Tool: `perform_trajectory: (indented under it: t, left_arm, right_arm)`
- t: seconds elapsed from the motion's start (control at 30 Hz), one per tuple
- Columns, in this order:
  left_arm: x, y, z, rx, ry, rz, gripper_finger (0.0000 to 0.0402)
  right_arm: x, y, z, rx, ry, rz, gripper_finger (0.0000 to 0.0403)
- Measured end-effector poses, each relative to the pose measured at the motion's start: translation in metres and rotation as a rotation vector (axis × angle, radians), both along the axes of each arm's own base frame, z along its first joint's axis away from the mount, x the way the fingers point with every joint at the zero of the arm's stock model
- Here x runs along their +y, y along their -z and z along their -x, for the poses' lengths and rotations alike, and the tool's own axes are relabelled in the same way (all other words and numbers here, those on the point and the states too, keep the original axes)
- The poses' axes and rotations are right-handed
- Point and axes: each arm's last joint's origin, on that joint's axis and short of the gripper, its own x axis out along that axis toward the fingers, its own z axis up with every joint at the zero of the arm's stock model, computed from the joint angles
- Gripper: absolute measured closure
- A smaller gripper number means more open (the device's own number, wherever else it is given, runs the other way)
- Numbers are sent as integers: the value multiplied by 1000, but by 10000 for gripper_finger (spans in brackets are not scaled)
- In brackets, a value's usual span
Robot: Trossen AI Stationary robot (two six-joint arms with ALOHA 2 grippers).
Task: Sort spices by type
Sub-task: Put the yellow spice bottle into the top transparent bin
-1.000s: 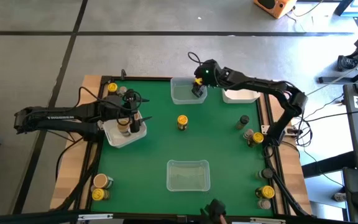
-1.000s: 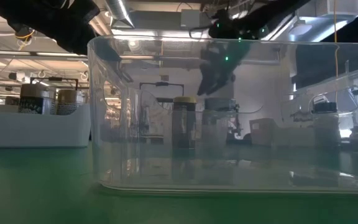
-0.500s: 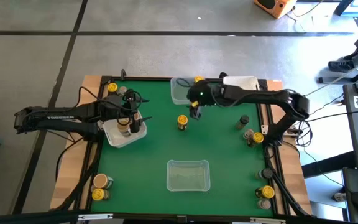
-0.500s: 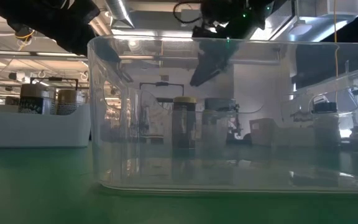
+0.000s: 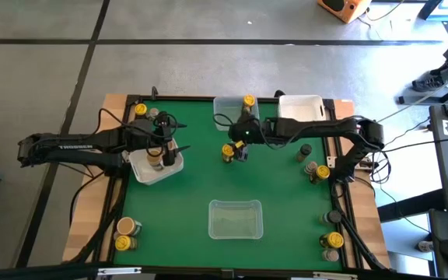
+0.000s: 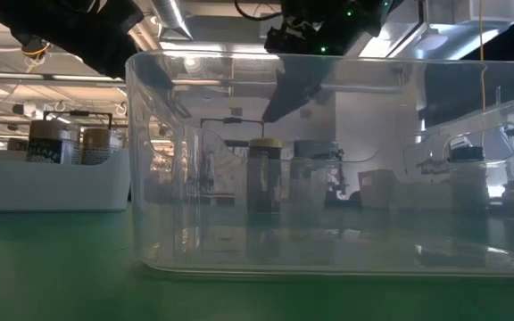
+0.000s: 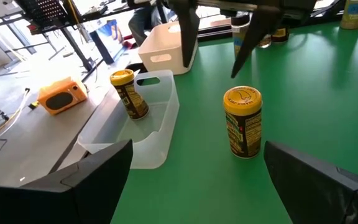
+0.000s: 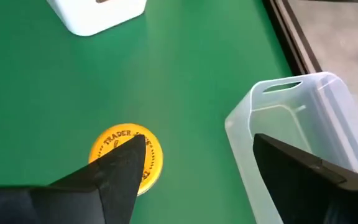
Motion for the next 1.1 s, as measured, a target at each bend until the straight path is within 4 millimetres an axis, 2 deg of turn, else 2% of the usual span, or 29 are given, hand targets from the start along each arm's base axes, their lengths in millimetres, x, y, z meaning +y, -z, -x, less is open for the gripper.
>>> perform_trajectory:
  t: [0.37, 0.57, 0.93, 1.1]
  left_arm:
    - [0, 0, 0, 0, 0, 0, 39]
    - [0, 0, 0, -1, 1, -2, 39]
    - [1, 6, -5, 35, 0, 6, 39]
    - [2, 11, -9, 66, 1, 12, 39]
  right_arm:
    - [8, 9, -2, 20, -117, -190, 104]
    - [5, 26, -15, 12, -109, -179, 104]
    - [3, 64, -26, 113, -84, -180, 105]
    - [2, 68, -31, 90, -90, -178, 141]
